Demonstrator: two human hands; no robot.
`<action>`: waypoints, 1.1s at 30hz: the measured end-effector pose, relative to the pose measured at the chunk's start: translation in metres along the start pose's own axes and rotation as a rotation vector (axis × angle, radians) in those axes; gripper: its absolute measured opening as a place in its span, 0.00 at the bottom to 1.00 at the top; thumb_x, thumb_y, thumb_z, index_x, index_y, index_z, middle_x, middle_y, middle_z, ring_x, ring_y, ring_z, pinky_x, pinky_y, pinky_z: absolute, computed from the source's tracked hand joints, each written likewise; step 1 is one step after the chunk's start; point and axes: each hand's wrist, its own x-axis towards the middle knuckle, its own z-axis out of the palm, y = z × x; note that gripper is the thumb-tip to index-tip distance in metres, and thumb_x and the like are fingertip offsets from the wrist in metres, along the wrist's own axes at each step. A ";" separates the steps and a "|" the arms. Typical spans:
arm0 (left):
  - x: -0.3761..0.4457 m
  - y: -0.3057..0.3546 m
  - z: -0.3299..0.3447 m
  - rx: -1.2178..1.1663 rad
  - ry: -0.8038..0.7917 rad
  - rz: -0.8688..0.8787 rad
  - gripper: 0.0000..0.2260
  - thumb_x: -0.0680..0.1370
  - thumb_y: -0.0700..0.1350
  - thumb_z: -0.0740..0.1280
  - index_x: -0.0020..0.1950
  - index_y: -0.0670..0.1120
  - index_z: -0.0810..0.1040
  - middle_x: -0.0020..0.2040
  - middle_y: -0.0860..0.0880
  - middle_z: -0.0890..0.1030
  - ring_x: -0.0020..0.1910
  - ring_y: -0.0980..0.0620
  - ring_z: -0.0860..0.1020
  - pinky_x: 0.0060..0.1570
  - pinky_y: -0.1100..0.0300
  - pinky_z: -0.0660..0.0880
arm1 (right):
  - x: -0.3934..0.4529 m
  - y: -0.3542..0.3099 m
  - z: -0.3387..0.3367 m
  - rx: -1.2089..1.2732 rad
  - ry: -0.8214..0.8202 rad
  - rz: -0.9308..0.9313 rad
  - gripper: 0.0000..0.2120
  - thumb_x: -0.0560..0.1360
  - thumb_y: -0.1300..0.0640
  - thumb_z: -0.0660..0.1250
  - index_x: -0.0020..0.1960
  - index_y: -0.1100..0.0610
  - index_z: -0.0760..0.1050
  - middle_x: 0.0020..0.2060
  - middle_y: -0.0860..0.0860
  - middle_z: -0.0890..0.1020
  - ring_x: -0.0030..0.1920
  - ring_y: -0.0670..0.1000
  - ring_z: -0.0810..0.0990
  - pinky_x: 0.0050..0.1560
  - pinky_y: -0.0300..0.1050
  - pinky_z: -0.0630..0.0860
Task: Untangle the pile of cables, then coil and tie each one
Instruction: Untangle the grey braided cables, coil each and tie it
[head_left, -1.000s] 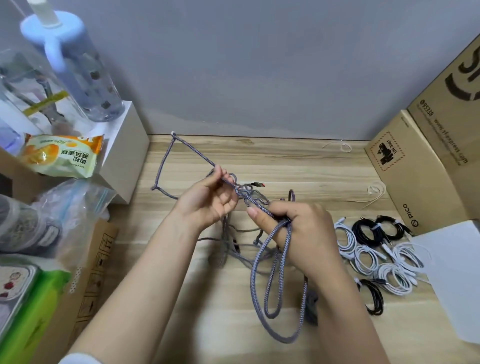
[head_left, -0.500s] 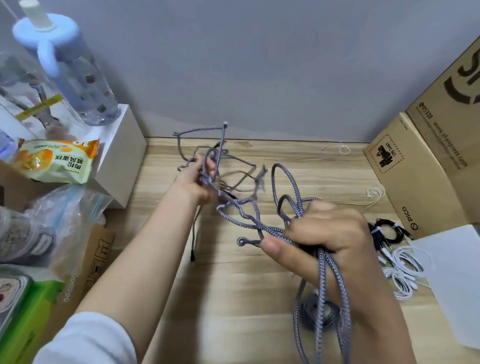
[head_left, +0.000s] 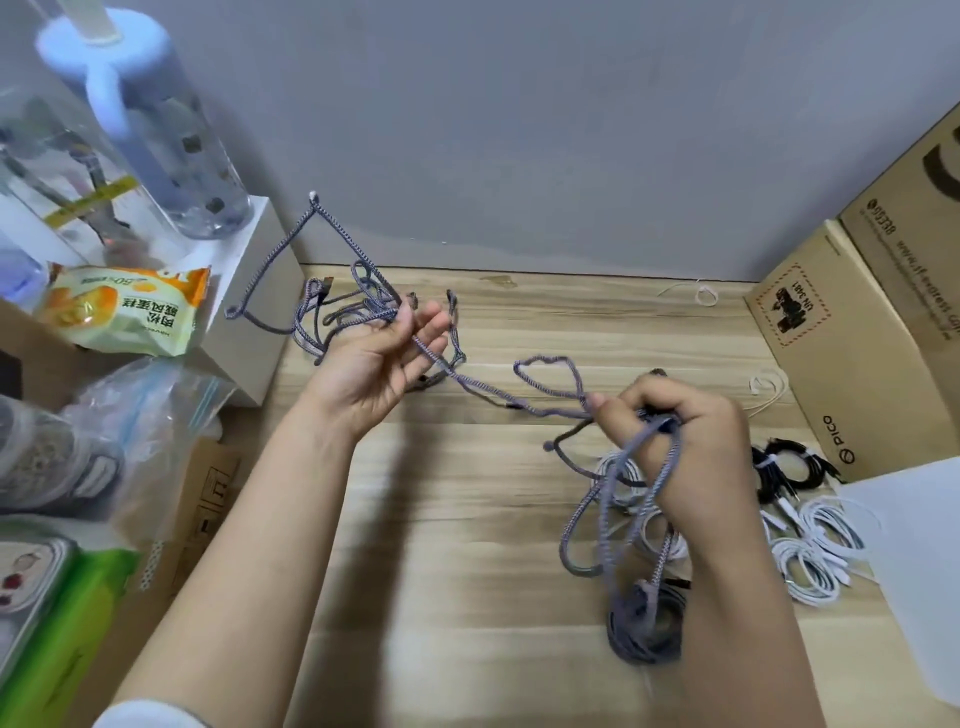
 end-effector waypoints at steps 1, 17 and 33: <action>0.000 -0.001 -0.003 0.023 0.040 0.005 0.16 0.81 0.40 0.56 0.40 0.45 0.81 0.34 0.51 0.84 0.35 0.58 0.83 0.36 0.64 0.80 | 0.001 0.000 -0.002 0.063 0.031 0.030 0.14 0.67 0.52 0.73 0.27 0.53 0.73 0.21 0.42 0.75 0.27 0.42 0.72 0.32 0.43 0.66; -0.023 -0.027 0.023 0.358 0.090 0.056 0.04 0.75 0.41 0.68 0.41 0.42 0.79 0.30 0.50 0.81 0.28 0.58 0.79 0.29 0.72 0.73 | -0.002 -0.005 0.036 -0.388 -0.159 0.088 0.12 0.70 0.47 0.67 0.31 0.49 0.69 0.29 0.49 0.73 0.42 0.61 0.76 0.40 0.47 0.71; -0.042 -0.027 0.023 1.210 -0.201 0.106 0.13 0.75 0.39 0.69 0.32 0.45 0.71 0.21 0.60 0.76 0.23 0.66 0.74 0.27 0.72 0.68 | -0.006 0.002 0.047 -0.157 -0.373 0.216 0.10 0.70 0.49 0.70 0.30 0.44 0.76 0.31 0.50 0.80 0.36 0.55 0.77 0.42 0.50 0.75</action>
